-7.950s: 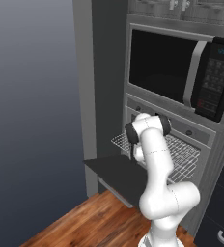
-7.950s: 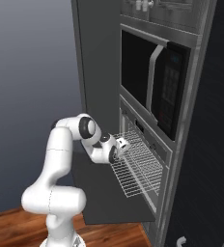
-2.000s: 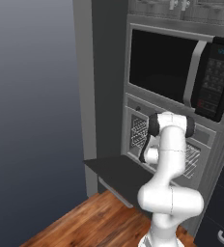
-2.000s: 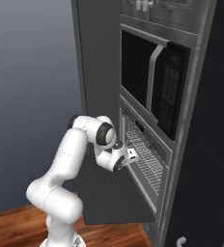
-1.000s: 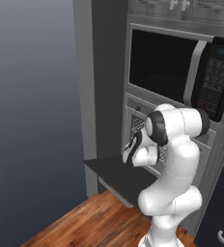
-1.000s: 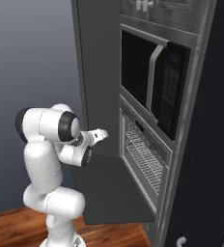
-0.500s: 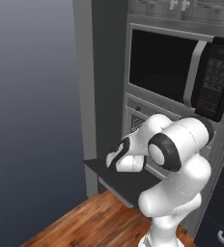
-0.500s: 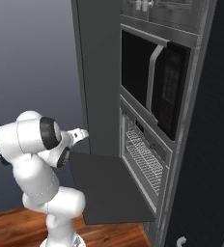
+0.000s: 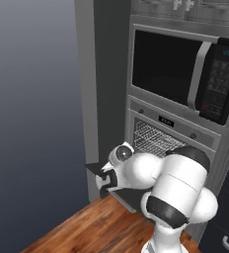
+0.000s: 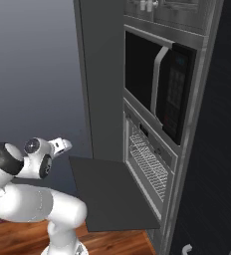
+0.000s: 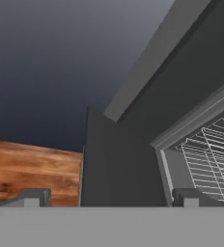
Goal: Place the fish on the top rack of the oven, and slide the tray back inside. Close the oven door.
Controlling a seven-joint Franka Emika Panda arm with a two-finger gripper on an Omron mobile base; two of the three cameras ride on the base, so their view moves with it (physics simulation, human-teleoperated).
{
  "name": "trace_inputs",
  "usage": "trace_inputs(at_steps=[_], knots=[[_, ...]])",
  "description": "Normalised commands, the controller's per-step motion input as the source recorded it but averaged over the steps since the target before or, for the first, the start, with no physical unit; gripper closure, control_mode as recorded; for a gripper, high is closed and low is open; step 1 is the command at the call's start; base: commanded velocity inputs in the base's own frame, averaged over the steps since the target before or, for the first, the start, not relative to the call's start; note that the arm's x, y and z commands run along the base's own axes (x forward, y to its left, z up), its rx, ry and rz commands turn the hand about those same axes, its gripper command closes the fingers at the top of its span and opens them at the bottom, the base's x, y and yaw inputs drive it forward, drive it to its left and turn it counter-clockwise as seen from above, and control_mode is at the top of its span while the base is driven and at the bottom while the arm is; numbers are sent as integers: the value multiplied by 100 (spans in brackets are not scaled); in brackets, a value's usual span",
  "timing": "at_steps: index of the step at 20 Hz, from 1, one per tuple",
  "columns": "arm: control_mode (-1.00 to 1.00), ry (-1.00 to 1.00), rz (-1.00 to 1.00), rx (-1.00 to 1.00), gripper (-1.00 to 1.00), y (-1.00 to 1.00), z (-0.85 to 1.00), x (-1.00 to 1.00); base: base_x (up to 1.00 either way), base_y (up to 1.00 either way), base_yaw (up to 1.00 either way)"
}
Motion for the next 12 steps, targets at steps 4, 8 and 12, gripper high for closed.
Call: trace_inputs(at_steps=[4,8,12], knots=[[-100,29,5,-11,-100,74,4,-18,0,0,0],[-100,32,8,-9,-100,72,0,0,0,0,0],[-100,36,11,-11,-100,62,-2,0,0,0,0]])
